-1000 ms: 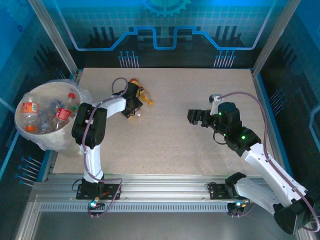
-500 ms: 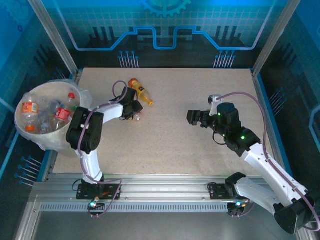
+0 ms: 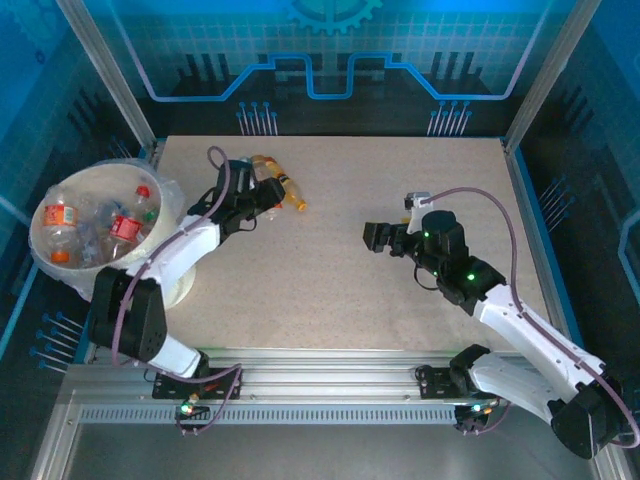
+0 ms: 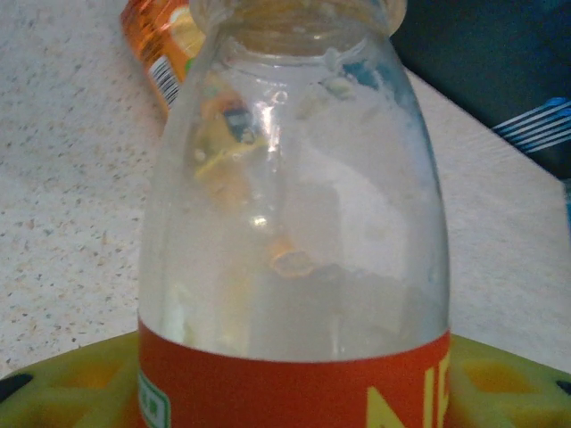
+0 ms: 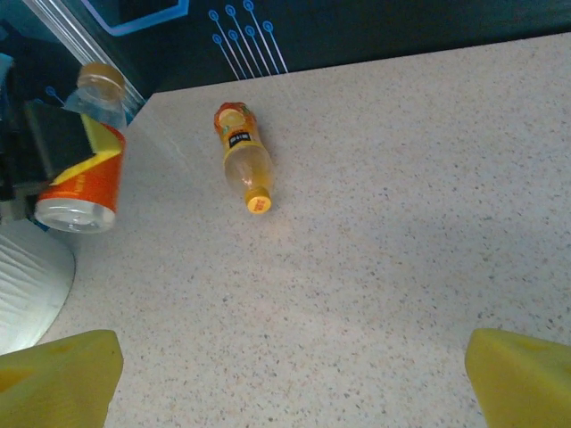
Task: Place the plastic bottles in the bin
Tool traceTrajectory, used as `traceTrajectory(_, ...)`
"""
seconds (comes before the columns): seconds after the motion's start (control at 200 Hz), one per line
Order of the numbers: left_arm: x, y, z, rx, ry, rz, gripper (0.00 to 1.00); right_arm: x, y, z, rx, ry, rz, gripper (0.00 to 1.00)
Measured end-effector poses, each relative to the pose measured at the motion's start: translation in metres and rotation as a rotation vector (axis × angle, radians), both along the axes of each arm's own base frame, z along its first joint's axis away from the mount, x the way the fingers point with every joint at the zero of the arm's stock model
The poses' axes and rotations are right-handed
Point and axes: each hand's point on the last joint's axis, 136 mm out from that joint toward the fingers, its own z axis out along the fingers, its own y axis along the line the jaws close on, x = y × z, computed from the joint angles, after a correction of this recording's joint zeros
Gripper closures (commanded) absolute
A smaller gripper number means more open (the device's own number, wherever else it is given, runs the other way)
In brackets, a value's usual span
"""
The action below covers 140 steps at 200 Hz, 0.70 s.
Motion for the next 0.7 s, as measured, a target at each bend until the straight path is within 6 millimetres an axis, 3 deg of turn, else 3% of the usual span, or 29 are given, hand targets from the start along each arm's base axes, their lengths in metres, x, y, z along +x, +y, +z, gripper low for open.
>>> traceTrajectory(0.155, -0.028, 0.000, 0.045, -0.002, -0.030, -0.060, 0.53, 0.006, 0.005, 0.004, 0.007, -0.027, -0.006, 0.00)
traceTrajectory(0.255, -0.044, 0.005, 0.095, 0.029, -0.095, -0.083, 0.52, 0.010, 0.007, -0.001, -0.002, -0.024, -0.013, 0.00)
traceTrajectory(0.36, -0.065, 0.024, 0.156, 0.104, -0.212, -0.052, 0.51, 0.015, 0.008, -0.007, -0.014, -0.011, -0.023, 0.00)
traceTrajectory(0.47, -0.087, 0.062, 0.206, 0.196, -0.311, 0.059, 0.51, 0.020, 0.012, -0.008, -0.016, -0.007, -0.020, 0.00)
traceTrajectory(0.57, -0.098, 0.105, 0.224, 0.255, -0.337, 0.189, 0.51, 0.025, 0.018, -0.001, -0.006, -0.013, -0.006, 0.00)
traceTrajectory(0.7, -0.101, 0.153, 0.215, 0.311, -0.278, 0.325, 0.49, 0.029, 0.027, 0.010, 0.014, -0.021, 0.024, 0.00)
